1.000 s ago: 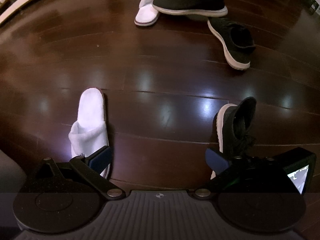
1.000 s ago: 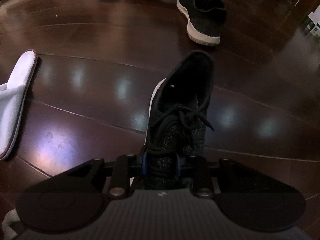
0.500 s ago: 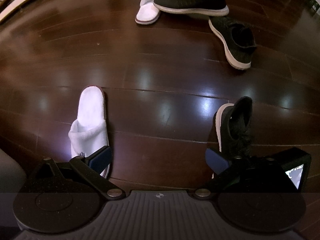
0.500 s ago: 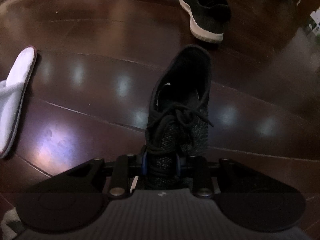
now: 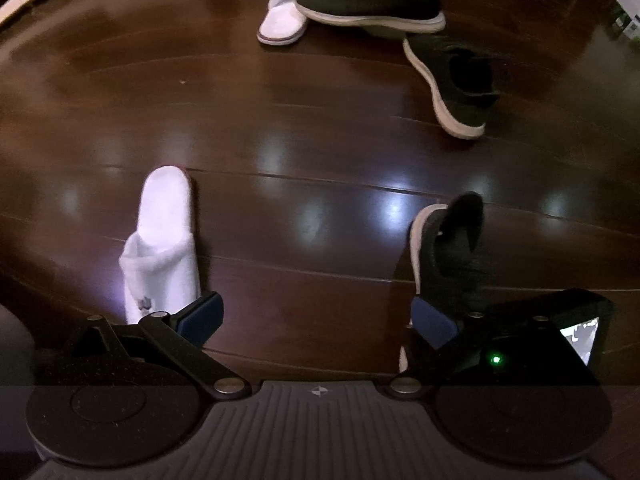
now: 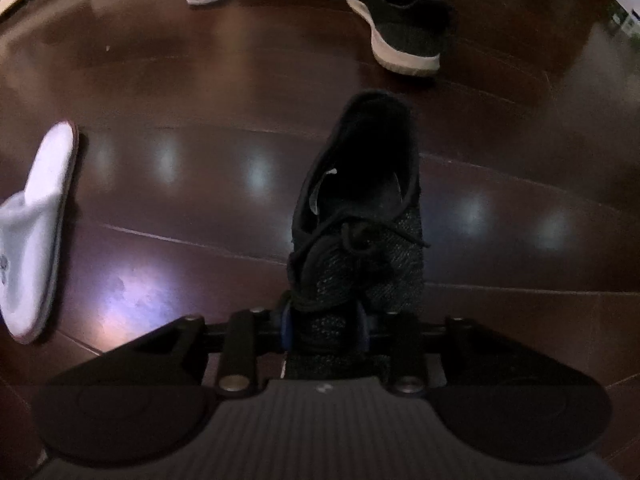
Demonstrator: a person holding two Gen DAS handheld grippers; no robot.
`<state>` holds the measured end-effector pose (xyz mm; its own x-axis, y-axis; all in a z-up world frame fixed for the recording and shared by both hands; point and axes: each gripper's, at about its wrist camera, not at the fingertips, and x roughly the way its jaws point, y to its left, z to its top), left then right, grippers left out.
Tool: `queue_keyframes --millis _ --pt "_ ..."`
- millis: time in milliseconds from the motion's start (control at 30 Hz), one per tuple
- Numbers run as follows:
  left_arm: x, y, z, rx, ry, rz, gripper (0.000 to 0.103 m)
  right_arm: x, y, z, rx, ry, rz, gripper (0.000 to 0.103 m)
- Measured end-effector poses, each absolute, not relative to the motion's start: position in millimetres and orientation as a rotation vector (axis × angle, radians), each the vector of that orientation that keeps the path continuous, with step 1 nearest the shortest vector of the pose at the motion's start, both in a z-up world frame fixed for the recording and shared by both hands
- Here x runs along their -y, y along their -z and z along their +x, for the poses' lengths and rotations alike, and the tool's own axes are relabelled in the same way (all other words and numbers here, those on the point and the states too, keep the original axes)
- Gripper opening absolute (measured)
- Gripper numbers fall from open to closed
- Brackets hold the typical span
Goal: Organize scattered shoes
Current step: 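Lower the black sneaker beside the white slipper with the right gripper, then open the right gripper to release the sneaker and move toward the pile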
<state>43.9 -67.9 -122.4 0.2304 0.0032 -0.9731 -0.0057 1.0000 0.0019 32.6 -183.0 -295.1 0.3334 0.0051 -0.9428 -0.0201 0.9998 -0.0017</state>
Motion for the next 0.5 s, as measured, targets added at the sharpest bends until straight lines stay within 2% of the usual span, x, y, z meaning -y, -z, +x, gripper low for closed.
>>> queue_keyframes --millis 500 --pt "94.8 94.7 52.9 -1.292 -0.014 -0.040 0.099 205.8 247.3 19.0 -1.163 -0.042 0.138 0.038"
